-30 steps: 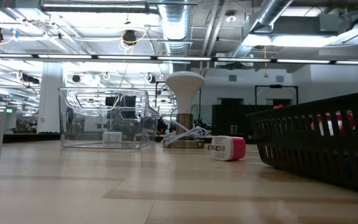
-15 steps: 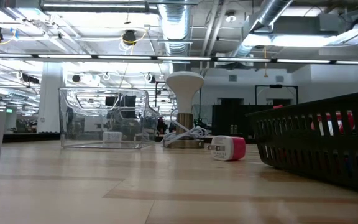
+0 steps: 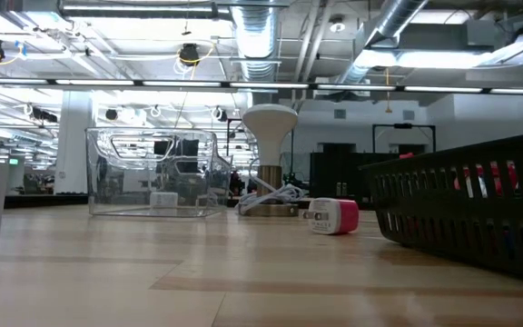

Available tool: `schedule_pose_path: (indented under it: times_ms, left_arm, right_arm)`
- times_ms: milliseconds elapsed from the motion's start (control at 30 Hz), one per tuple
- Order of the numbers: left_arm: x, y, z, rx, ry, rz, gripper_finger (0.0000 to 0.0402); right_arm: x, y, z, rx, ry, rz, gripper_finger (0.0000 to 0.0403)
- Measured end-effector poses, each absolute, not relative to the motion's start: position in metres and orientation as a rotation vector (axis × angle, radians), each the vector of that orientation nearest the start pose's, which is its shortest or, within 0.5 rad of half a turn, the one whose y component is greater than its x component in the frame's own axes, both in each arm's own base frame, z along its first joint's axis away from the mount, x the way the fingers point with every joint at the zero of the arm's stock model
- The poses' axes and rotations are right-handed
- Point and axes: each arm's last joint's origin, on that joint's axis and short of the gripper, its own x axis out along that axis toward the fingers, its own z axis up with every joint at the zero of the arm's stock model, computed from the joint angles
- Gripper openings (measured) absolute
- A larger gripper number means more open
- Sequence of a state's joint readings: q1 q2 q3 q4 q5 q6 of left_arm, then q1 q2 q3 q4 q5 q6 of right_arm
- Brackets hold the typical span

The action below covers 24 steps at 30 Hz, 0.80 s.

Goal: Pick & Place Office items
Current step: Put the top blue charger adapter into the transparent bin

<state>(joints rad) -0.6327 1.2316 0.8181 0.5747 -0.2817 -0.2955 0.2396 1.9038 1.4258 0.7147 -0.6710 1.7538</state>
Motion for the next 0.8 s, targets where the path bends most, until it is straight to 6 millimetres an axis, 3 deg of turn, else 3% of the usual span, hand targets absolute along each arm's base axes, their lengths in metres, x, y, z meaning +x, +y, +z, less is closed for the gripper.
schedule_pose_path:
  times_ms: [433, 800]
  left_arm:
    - [0.233, -0.146, 0.325, -0.359, -0.1, -0.349, 0.0247]
    - [0.234, -0.145, 0.325, -0.354, -0.097, -0.378, 0.0218]
  right_arm:
    - [0.427, 0.107, 0.314, 1.565, 0.591, 0.828, 0.0121]
    - [0.428, 0.102, 0.314, 1.573, 0.568, 0.809, 0.0121]
